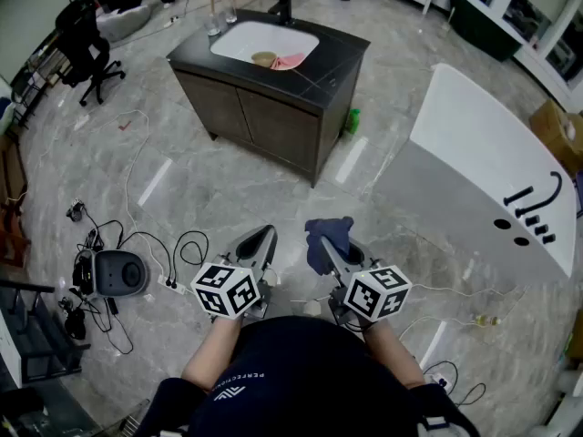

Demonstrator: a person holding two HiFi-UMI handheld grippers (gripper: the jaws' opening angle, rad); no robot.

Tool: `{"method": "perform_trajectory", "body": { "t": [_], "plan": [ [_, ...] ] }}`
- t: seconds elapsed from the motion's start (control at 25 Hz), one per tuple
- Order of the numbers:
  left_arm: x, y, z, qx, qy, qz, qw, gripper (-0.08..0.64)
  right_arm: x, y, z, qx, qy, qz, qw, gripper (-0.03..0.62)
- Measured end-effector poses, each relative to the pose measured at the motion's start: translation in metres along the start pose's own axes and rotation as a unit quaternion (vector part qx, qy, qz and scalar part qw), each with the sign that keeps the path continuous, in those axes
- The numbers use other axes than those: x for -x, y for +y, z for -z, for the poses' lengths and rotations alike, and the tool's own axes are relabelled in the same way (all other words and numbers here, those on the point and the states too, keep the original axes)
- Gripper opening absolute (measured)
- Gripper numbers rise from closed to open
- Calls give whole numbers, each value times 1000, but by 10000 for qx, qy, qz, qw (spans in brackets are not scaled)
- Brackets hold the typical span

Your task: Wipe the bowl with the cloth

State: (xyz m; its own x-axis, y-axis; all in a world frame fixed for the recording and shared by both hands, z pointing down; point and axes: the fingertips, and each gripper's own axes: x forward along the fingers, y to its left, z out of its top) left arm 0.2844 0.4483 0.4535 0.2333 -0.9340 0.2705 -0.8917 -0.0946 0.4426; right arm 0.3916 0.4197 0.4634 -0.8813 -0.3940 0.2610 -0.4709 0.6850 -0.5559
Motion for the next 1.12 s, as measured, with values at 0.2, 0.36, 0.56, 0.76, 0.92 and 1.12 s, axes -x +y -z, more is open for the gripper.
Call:
{"method": "perform_trajectory", "body": {
  "t": [0.2, 0.36, 0.56, 0.76, 0.92, 1.12],
  "plan": [
    [2, 5, -7, -9, 30, 76, 10000, 8, -3, 2, 3, -66, 74, 87, 9999, 95],
    [-7, 10, -14, -52, 128, 281, 9995, 8, -16, 1, -5, -14, 52, 218, 9997, 95],
    [-18, 24, -25, -96, 291, 495, 9983, 8, -39, 4, -21, -106, -82, 320, 9994, 95],
    [-25, 44, -37, -128, 388, 614, 9973, 8, -65, 5, -31, -324, -188, 361, 9986, 95],
    [-25, 68, -44, -135, 436, 566, 9974, 8, -89, 12, -35, -297, -170, 308, 9989, 95],
    [-21, 101, -58, -76, 414, 505, 9978, 8, -123, 22, -34, -334, -109, 308, 9989, 95]
  ]
}}
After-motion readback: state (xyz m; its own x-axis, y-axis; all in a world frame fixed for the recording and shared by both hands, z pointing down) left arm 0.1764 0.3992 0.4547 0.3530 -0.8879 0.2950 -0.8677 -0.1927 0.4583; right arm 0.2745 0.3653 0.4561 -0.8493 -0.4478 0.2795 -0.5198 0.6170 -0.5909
